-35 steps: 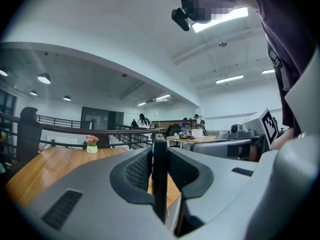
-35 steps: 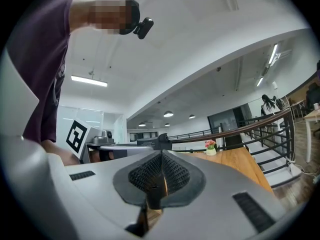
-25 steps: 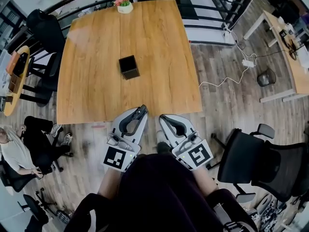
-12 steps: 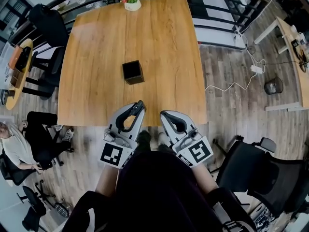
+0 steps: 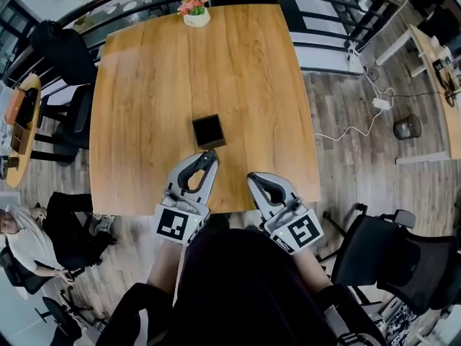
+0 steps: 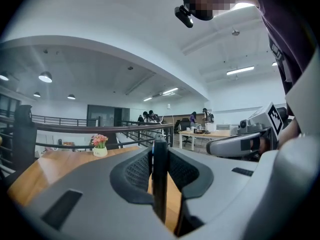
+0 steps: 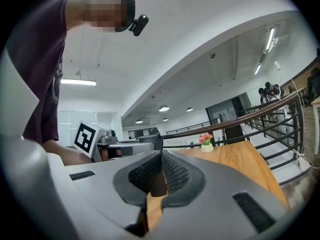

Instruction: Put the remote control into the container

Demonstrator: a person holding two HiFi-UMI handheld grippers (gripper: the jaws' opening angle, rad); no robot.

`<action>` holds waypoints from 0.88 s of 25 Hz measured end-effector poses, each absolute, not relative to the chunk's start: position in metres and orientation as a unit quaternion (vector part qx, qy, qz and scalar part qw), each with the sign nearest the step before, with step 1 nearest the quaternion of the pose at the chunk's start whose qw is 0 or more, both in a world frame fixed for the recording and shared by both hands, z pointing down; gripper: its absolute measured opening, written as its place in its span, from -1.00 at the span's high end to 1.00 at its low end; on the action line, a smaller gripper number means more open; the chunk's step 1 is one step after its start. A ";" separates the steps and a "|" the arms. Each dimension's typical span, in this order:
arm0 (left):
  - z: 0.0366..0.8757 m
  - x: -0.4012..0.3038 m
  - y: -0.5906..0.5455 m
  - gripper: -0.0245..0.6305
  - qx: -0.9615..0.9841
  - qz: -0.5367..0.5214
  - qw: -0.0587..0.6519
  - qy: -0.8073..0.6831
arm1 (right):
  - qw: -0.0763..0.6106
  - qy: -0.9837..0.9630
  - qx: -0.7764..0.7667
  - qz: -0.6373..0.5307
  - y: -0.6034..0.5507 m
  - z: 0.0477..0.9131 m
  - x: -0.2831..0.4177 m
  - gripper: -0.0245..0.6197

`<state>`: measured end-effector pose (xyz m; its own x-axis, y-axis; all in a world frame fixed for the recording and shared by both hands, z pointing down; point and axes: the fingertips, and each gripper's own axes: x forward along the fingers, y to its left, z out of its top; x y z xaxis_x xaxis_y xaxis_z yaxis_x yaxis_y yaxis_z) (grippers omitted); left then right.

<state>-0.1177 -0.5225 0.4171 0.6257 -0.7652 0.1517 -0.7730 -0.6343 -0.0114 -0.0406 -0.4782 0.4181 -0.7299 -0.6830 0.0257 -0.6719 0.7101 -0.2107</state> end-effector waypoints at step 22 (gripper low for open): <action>0.452 -0.153 -0.636 0.66 0.935 0.001 0.006 -0.355 | -0.008 0.885 -0.453 -0.105 -0.541 0.414 -0.100 0.87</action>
